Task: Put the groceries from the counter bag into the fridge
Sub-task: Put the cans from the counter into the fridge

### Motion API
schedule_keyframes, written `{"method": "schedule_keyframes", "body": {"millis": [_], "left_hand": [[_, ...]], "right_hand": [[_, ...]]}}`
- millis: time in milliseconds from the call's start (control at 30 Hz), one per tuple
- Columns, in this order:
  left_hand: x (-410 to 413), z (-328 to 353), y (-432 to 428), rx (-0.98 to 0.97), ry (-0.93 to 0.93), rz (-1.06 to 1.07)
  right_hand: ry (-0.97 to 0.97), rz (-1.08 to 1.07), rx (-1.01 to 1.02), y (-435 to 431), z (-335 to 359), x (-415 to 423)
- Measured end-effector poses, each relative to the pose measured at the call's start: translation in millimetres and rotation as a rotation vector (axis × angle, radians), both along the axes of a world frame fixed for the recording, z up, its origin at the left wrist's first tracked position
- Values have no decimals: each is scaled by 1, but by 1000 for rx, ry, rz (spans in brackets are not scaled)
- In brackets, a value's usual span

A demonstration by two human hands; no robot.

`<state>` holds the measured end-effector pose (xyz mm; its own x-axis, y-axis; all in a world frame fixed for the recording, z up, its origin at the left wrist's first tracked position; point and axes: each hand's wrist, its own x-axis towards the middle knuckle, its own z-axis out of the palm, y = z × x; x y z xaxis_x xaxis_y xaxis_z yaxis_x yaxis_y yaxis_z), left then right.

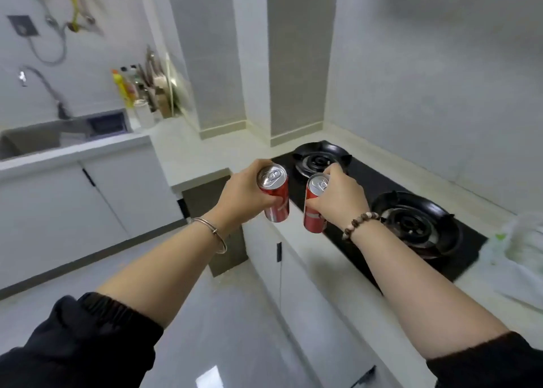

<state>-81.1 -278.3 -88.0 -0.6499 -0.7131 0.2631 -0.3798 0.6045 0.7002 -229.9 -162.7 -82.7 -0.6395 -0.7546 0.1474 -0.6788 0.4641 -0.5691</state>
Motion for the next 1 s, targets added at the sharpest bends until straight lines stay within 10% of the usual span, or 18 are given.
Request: {"method": "schedule_keyframes", "body": {"millis": [433,1000], "left_hand": [[403,-31,26,108,85,694],[638,-30,180,220,304,1388]], "right_hand": [[-121,693,-77,-88,-12,366],[-168,1647,20,-68,-17,650]]}}
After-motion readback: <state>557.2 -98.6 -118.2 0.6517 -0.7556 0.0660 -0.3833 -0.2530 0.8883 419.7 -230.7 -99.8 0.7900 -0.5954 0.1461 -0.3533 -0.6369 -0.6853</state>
